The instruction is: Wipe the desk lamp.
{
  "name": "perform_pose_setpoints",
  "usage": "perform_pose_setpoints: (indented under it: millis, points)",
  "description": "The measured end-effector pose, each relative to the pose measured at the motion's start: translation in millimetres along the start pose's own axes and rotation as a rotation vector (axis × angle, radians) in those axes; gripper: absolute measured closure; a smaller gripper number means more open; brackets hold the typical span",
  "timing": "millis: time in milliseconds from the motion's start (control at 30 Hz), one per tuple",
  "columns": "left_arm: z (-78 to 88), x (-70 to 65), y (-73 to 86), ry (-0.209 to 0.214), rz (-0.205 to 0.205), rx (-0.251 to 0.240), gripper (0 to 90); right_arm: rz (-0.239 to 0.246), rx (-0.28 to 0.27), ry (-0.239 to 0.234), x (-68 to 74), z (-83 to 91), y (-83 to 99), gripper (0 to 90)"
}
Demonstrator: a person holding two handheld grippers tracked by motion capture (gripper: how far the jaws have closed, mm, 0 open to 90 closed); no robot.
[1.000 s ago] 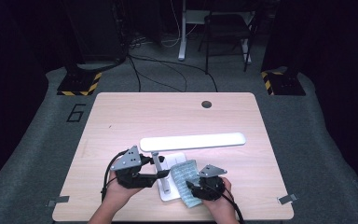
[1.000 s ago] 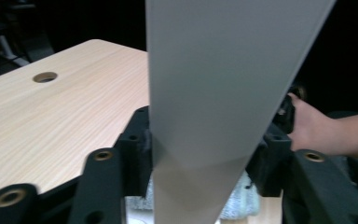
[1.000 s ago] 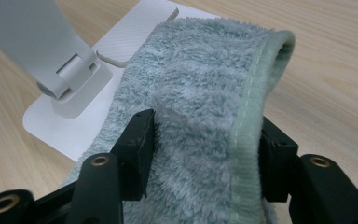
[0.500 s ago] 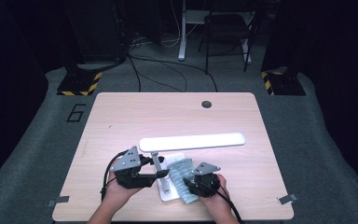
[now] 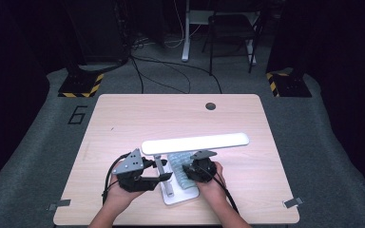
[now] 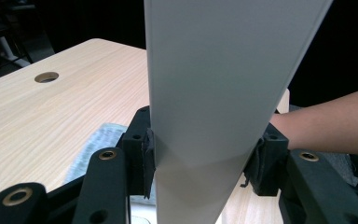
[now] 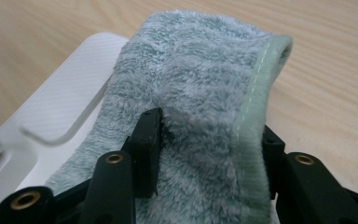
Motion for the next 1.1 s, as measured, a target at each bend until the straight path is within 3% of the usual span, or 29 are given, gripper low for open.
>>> perform_pose_setpoints:
  millis: [67, 267, 400, 533, 867, 1100]
  points:
    - [0.5, 0.2, 0.2, -0.002, -0.002, 0.007, 52.1, -0.034, 0.000, 0.018, -2.2, -5.8, -5.8, 54.0]
    - [0.4, 0.3, 0.5, 0.004, -0.003, -0.004, 52.1, -0.052, -0.003, 0.071, -8.6, -19.5, -20.7, 53.6]
    - [0.2, 0.5, 0.5, -0.002, -0.005, -0.004, 52.3, -0.065, 0.007, 0.070, -8.7, -20.8, -22.1, 55.0]
    - [0.8, 0.6, 0.6, -0.004, -0.007, 0.001, 52.4, -0.013, 0.021, 0.066, -5.4, -13.5, -17.5, 56.2]
    - [0.6, 0.5, 0.8, -0.014, -0.010, 0.003, 52.5, 0.022, 0.029, -0.012, 8.3, 20.7, 17.2, 56.6]
    - [0.6, 0.5, 0.7, -0.011, -0.011, 0.005, 52.5, 0.047, 0.033, -0.041, 17.4, 44.6, 40.1, 57.0]
Point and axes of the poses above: each handheld gripper's, and its own axes: z roughly backward along the jaws, y roughly out of its underside, x roughly to its left, the point moved 5 cm from there along -z, roughly forward along the jaws, and after that the axes turned 6 degrees about -z, right-handed, at the moved point
